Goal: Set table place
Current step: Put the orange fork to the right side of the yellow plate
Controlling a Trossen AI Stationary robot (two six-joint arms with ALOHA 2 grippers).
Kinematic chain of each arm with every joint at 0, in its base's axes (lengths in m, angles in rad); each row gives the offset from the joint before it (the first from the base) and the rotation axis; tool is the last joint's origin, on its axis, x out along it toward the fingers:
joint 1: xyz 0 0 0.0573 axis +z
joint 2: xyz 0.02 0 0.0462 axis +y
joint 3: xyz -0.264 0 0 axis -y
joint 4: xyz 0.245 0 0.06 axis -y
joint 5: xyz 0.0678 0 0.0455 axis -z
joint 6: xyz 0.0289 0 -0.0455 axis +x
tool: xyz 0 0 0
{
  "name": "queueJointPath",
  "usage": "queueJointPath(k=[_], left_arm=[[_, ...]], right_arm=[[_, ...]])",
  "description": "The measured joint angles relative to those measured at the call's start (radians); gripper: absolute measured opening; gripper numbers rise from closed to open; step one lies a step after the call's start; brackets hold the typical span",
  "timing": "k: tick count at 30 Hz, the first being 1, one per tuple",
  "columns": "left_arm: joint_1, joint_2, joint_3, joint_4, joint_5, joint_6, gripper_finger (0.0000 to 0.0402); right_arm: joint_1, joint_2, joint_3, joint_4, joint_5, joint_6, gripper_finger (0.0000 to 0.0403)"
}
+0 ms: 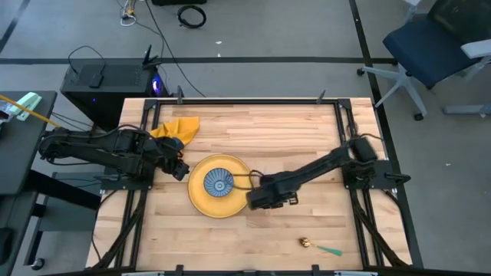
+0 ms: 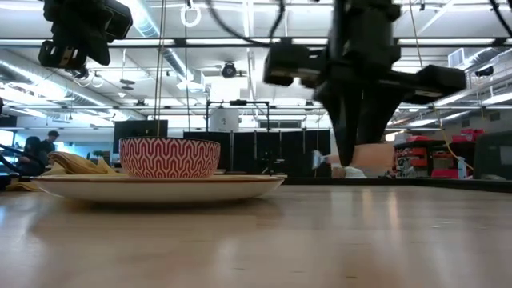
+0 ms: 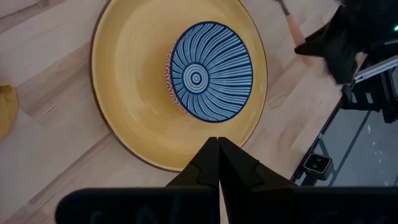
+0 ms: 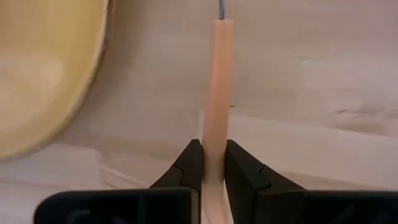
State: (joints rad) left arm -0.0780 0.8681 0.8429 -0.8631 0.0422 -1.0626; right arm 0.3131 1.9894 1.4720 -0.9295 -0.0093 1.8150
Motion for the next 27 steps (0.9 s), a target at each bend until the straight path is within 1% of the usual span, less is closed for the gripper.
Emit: queueJointPath(k=[2, 5, 9, 19, 27], left_arm=[[0.000, 0.000, 0.000, -0.001, 0.000, 0.000, 0.0009], [0.000, 0.000, 0.000, -0.001, 0.000, 0.000, 0.0009], [0.000, 0.000, 0.000, -0.001, 0.000, 0.000, 0.0009], [0.000, 0.000, 0.000, -0.001, 0.000, 0.000, 0.0009], [0.000, 0.000, 0.000, 0.000, 0.000, 0.000, 0.0009]], right_arm=[[0.005, -0.056, -0.073, 0.034, 0.020, 0.071, 0.0043], [0.004, -0.112, -0.150, 0.023, 0.023, 0.134, 0.0043], [-0.001, -0.138, -0.180, 0.027, 0.024, 0.174, 0.0043], [-0.049, -0.047, -0.172, 0.070, 0.001, 0.039, 0.0043], [-0.083, -0.006, -0.170, 0.178, -0.003, -0.032, 0.0043]])
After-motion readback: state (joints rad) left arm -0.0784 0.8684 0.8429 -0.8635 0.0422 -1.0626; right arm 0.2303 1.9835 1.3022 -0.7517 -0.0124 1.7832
